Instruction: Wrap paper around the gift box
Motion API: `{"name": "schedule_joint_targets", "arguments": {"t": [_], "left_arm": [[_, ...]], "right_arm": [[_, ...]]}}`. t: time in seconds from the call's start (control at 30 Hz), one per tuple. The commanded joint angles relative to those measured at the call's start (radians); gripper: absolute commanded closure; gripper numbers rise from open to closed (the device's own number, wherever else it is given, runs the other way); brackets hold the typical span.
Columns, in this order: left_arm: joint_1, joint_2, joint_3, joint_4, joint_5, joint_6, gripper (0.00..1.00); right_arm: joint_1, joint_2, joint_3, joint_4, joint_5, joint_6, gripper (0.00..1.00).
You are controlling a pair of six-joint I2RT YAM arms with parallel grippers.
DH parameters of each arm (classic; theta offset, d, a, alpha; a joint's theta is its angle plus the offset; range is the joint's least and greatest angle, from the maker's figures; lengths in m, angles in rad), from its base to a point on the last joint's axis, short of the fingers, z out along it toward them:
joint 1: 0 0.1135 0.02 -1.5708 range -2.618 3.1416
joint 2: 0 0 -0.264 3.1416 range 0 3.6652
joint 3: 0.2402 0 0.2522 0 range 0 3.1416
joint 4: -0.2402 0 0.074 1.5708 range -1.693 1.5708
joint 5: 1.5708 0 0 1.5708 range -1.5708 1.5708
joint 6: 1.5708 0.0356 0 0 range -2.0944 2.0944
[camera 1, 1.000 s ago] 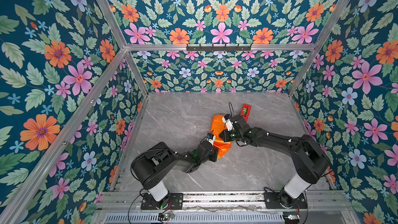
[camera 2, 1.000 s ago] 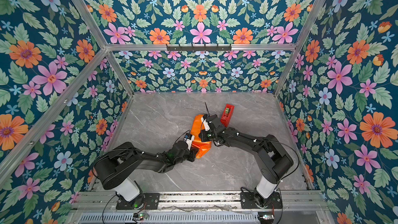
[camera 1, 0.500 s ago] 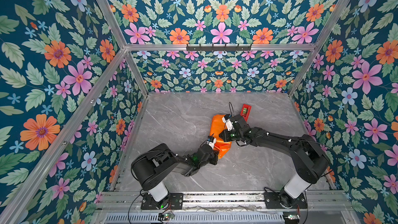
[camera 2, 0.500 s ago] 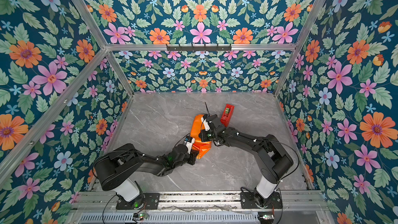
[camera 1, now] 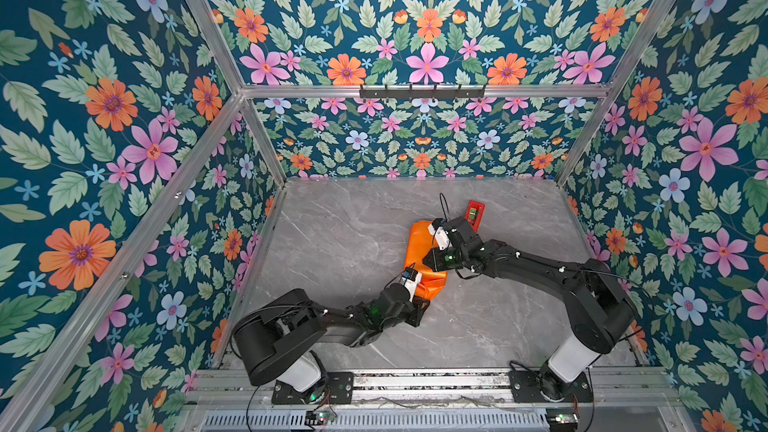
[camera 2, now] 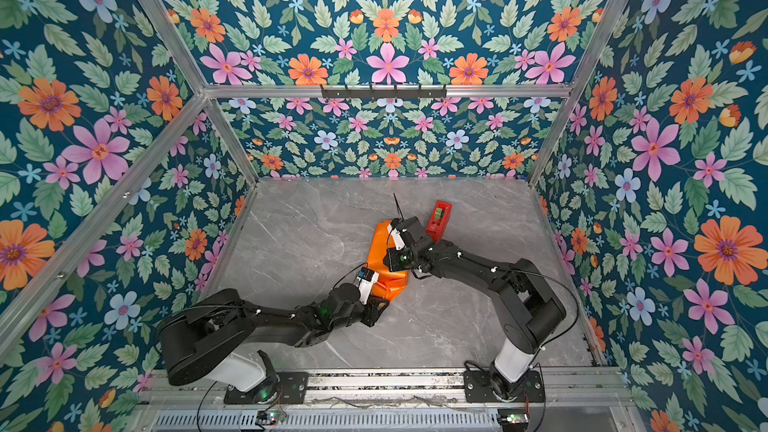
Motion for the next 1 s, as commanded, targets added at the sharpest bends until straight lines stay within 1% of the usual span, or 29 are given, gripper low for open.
{"name": "schedule_joint_targets", "arguments": {"t": [0.0,0.1,0.2,0.3,0.37,0.43,0.57,0.67,0.77,0.87,0.97], "left_arm": [[0.027,-0.071,-0.014,-0.061,-0.046,-0.010,0.61],[0.090,-0.167,-0.046,-0.092,-0.022,-0.038,0.57],[0.180,-0.293,-0.067,-0.125,0.016,-0.067,0.53],[0.302,-0.385,-0.055,-0.173,0.032,-0.125,0.42],[0.383,-0.372,-0.008,-0.182,0.086,-0.144,0.35],[0.417,-0.292,0.066,-0.194,0.137,-0.152,0.32],[0.419,-0.080,0.204,-0.202,0.234,-0.159,0.30],[0.403,0.016,0.240,-0.168,0.314,-0.172,0.32],[0.361,0.034,0.227,-0.141,0.345,-0.189,0.33],[0.310,0.013,0.185,-0.100,0.351,-0.231,0.33],[0.267,-0.008,0.120,-0.021,0.351,-0.310,0.33]], "right_arm": [[0.000,-0.067,0.032,-0.092,-0.004,-0.036,0.78],[0.000,-0.144,0.007,-0.143,0.020,-0.040,0.73],[0.000,-0.248,-0.073,-0.174,0.046,-0.015,0.69],[0.000,-0.336,-0.165,-0.174,0.071,0.040,0.65],[-0.002,-0.366,-0.213,-0.151,0.084,0.078,0.60],[-0.005,-0.374,-0.233,-0.132,0.085,0.104,0.56],[-0.042,-0.368,-0.264,-0.106,0.025,0.158,0.50],[-0.110,-0.381,-0.306,-0.091,-0.050,0.178,0.49],[-0.164,-0.386,-0.320,-0.138,-0.103,0.156,0.48],[-0.173,-0.386,-0.320,-0.216,-0.104,0.126,0.48],[-0.173,-0.411,-0.369,-0.217,-0.112,0.166,0.48]]}}
